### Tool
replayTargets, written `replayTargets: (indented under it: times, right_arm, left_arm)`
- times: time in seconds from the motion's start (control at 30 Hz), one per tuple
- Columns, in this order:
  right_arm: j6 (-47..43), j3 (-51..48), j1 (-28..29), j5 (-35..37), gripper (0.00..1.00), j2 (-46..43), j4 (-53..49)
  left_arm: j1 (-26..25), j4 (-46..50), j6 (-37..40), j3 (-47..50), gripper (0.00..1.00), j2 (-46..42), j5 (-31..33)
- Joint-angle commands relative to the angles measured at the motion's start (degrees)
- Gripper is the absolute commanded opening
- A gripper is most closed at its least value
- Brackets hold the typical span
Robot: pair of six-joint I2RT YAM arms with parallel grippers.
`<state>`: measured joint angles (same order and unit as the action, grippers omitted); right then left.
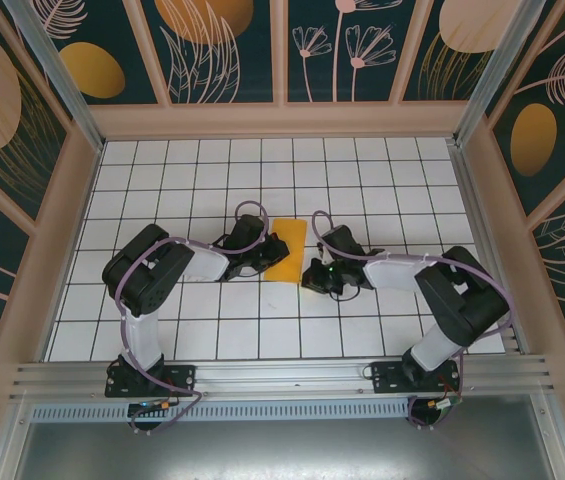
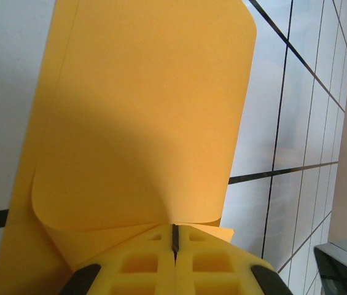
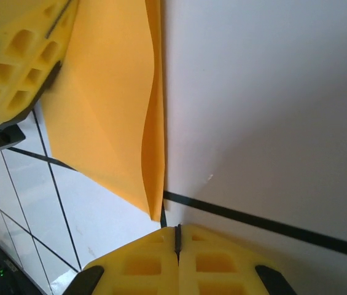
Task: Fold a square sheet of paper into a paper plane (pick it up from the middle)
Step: Fold the triangle a second time at the center of the table.
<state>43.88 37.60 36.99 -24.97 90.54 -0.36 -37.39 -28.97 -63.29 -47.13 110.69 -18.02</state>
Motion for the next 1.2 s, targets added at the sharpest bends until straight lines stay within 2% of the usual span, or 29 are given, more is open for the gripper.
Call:
replayTargets:
  times: [0.0, 0.2, 0.4, 0.6, 0.77, 1.0, 1.17]
  right_arm:
    - [0.24, 2.72, -0.28, -0.18, 0.06, -2.98, -1.09]
    - [0.94, 7.87, -0.26, -1.65, 0.06, 2.36, 2.03]
    - [0.09, 9.57, -0.5, 0.01, 0.05, 9.33, 1.62]
    - [0.42, 5.29, -0.44, 0.86, 0.0, 11.58, 1.67]
    - [0.97, 4.05, -0.33, 0.7, 0.0, 11.92, 2.38]
    - [0.71, 4.36, -0.18, 0.83, 0.0, 12.45, 2.46]
    - [0.55, 4.23, -0.08, 1.75, 0.0, 12.88, 1.37]
  left_arm:
    - [0.11, 3.66, 0.88, 1.67, 0.01, 2.97, 1.19]
    - [0.12, 3.13, 0.88, 1.56, 0.02, 2.79, 0.66]
    - [0.11, 2.19, 0.88, 1.61, 0.04, 2.35, -0.11]
    - [0.12, 1.61, 2.77, 0.61, 0.12, -0.55, -1.8]
    - [0.1, 3.97, 5.07, -1.5, 0.2, -4.98, -1.67]
    - [0.12, 2.19, 5.28, -2.44, 0.17, -2.32, -4.9]
    - [0.2, 5.95, 5.79, -2.88, 0.13, 0.38, -1.34]
